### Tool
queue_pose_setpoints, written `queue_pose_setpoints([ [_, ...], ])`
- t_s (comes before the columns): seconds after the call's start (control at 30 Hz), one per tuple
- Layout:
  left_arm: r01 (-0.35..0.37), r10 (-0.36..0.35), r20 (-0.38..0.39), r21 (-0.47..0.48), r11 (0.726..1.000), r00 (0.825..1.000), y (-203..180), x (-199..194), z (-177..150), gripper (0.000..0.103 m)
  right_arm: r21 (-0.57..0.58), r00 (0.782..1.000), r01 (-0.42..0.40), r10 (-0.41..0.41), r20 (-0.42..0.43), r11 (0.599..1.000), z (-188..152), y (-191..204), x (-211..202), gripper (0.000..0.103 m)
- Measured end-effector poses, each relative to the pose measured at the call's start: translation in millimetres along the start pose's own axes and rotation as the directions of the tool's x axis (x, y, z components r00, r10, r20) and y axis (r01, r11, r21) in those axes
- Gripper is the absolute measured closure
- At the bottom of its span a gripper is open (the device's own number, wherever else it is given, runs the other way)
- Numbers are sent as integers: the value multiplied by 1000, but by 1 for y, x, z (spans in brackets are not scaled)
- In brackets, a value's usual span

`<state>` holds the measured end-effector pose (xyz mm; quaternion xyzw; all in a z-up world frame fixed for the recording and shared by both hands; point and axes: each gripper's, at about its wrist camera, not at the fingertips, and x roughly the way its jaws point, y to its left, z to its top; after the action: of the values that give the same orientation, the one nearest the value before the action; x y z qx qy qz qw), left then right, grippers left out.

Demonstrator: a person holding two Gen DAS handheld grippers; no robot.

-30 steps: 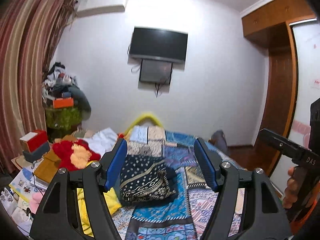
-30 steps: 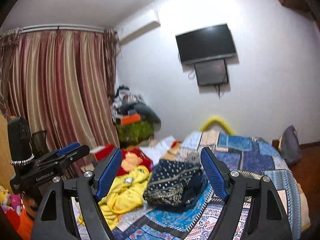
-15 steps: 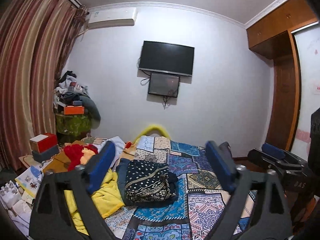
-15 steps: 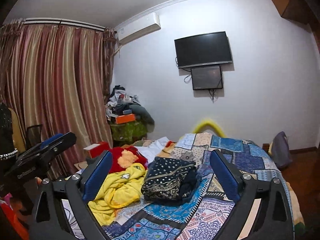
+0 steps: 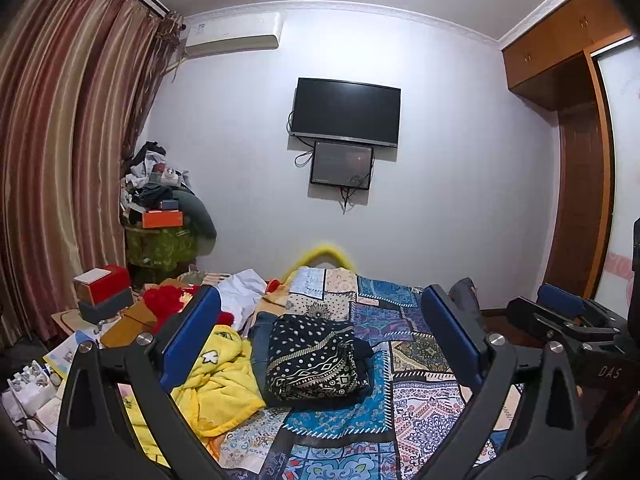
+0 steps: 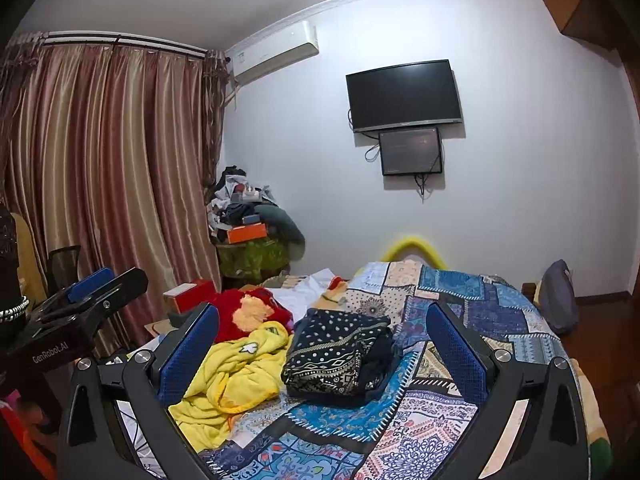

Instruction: Fold large clothes

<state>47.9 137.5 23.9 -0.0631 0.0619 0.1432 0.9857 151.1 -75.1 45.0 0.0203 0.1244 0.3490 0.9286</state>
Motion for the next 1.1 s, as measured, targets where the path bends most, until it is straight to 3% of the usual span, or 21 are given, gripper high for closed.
queue_pose_setpoints([
  [1.1, -2, 2, -42, -6, 1000, 999, 5, 8, -9, 1, -29, 1000, 20, -20, 0, 999, 0, -4, -2, 0],
])
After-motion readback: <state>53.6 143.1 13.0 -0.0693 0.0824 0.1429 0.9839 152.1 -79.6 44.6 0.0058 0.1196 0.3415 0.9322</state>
